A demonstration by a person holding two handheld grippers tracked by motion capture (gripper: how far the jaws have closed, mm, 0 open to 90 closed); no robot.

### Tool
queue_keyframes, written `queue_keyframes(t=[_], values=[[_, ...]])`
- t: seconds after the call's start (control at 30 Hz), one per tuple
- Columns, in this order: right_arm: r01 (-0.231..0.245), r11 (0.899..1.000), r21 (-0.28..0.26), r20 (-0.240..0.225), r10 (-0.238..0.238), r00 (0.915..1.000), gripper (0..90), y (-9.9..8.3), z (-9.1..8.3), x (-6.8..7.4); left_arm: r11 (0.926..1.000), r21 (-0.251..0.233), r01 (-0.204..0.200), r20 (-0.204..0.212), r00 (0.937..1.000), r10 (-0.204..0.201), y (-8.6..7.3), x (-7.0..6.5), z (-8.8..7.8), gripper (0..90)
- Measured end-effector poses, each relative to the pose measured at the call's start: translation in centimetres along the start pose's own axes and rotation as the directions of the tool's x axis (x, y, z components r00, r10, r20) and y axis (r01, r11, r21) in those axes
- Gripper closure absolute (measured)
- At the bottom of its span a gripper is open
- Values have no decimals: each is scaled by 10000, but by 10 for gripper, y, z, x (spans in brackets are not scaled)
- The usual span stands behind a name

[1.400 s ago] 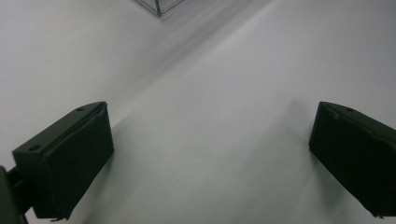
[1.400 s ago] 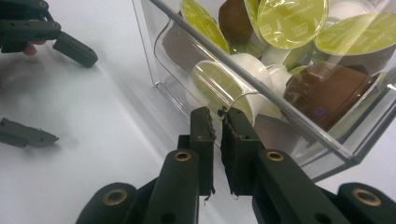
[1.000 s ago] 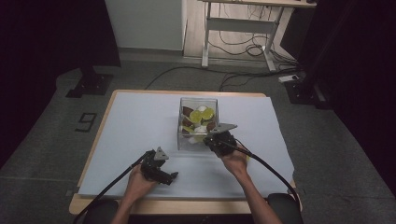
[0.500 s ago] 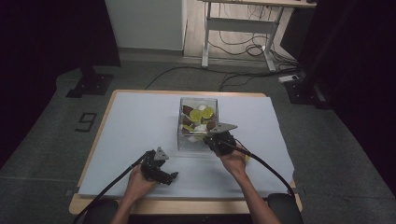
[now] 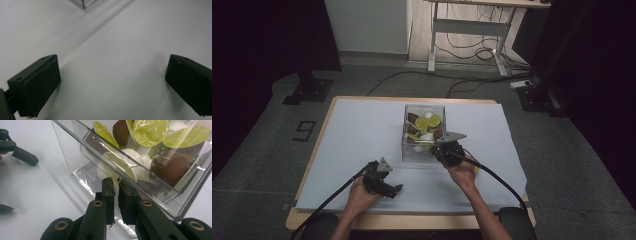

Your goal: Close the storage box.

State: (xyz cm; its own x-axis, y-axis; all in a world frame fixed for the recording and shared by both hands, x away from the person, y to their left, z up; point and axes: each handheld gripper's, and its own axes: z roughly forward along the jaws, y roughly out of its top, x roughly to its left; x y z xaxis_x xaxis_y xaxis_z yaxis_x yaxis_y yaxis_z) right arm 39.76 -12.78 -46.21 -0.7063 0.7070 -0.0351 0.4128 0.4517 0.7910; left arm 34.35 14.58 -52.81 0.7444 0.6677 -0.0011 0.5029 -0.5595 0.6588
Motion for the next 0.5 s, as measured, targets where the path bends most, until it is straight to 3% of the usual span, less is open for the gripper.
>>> queue_keyframes(t=[0.2,0.5], values=[[95,9999,130,-245,-91,9997,707,0,-3,1,10000,1,32,18,10000,-32,0,0,0,0],[690,9962,525,-134,-684,9976,483,-1,-15,7,10000,27,-4,49,10000,4,0,1,0,0]])
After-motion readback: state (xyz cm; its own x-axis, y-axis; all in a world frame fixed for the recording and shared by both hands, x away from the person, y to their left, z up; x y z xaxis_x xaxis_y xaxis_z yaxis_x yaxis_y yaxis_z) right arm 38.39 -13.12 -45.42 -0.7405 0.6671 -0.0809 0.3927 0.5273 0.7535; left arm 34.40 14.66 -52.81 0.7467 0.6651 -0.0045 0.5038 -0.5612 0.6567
